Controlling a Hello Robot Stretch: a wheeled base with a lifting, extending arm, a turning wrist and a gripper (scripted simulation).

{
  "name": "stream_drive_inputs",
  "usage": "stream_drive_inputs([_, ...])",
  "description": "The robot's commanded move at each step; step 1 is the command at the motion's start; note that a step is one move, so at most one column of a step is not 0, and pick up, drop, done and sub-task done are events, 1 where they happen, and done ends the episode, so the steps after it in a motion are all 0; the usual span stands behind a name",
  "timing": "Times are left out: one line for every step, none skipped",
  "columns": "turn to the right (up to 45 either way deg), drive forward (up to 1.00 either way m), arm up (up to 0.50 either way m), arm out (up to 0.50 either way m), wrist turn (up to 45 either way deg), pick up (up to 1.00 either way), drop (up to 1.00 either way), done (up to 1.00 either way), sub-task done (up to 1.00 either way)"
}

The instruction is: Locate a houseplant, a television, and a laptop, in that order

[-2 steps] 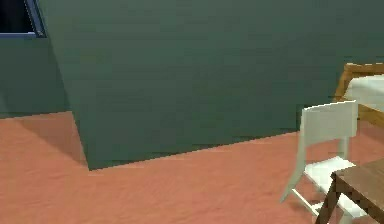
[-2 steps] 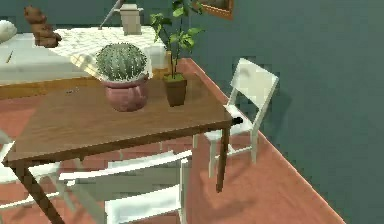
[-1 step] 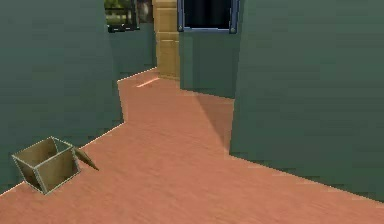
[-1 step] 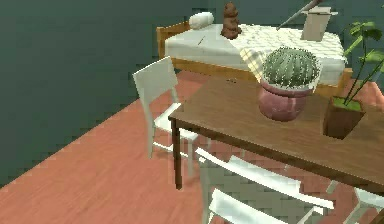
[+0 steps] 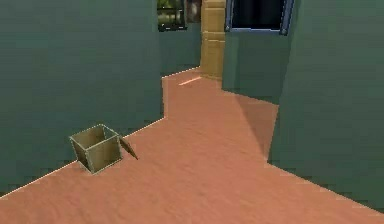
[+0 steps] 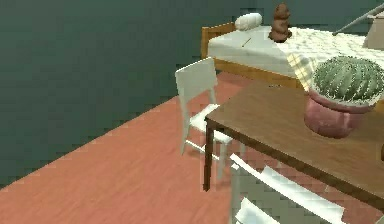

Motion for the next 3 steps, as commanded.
stream_drive_inputs([0.0,1.00,0.00,0.00,0.0,0.00,0.00,0.00,0.00])
stream_drive_inputs([0.0,1.00,0.00,0.00,0.0,0.00,0.00,0.00,0.00])
stream_drive_inputs([0.0,1.00,0.00,0.00,0.0,0.00,0.00,0.00,0.00])
